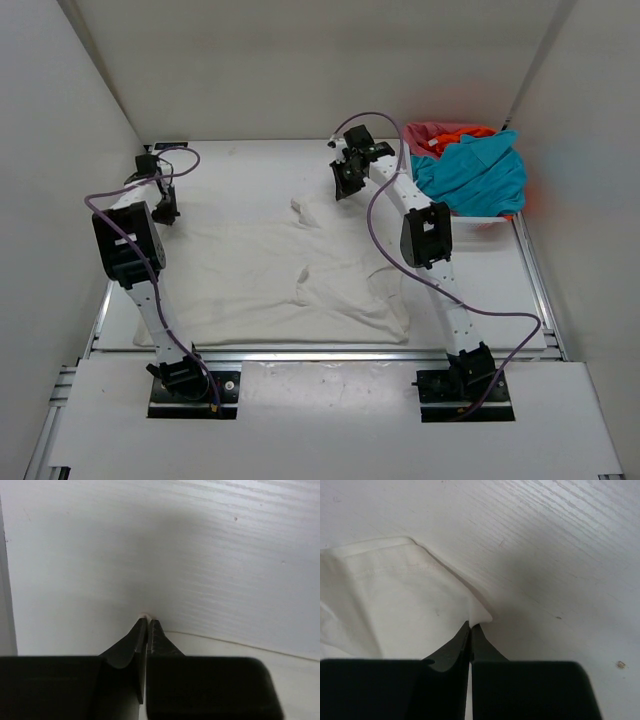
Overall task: Fold and stack the t-shirts
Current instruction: Grap the side of the flattened tshirt furthest away from the robot with both arms
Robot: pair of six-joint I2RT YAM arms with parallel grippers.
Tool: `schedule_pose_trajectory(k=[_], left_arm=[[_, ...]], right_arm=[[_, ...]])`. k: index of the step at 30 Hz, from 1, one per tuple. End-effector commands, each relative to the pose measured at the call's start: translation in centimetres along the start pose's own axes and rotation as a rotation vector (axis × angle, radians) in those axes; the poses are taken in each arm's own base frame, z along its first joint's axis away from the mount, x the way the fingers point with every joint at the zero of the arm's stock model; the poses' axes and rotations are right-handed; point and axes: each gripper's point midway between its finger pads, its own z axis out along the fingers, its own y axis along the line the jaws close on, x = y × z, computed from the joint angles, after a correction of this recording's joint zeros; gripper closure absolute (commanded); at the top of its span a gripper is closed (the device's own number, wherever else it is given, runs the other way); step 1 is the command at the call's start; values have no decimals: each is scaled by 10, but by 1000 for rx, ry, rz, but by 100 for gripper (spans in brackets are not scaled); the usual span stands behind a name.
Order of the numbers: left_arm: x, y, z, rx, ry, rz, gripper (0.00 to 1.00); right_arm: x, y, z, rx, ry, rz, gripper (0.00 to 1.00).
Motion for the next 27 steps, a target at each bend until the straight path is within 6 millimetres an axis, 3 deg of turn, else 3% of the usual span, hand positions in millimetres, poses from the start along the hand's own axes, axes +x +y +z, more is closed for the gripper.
schedule_pose_trajectory(k=[1, 3, 6, 8, 12, 16, 22, 24, 26, 27], left_arm=[[4, 1, -14, 21, 0, 23, 93], [0, 7, -21, 9, -18, 17, 100], [-1, 14, -27, 3, -22, 17, 100], [-2, 18, -33, 2, -29, 25, 100], [-8, 19, -57, -9, -82, 71, 100], [-6, 11, -82, -12, -132, 134, 100], [8, 1, -117, -3, -187, 199, 100], [20, 4, -122, -11, -175, 238, 100], [24, 6, -128, -25, -190, 259, 100], [34, 10, -127, -35, -170, 265, 100]], right_arm=[[-5, 3, -7, -13, 0, -41, 100], [-11, 14, -20, -50, -8, -75, 99], [2, 25, -34, -89, 59, -66, 100], [-1, 34, -47, -129, 57, -73, 99], [-4, 46, -90, -152, 61, -77, 100], [-5, 66, -130, -182, 61, -96, 100], [-7, 82, -171, -223, 36, -127, 100], [1, 83, -180, -224, 56, -131, 100], [37, 88, -184, -247, 162, -127, 100], [45, 93, -184, -257, 176, -137, 99]])
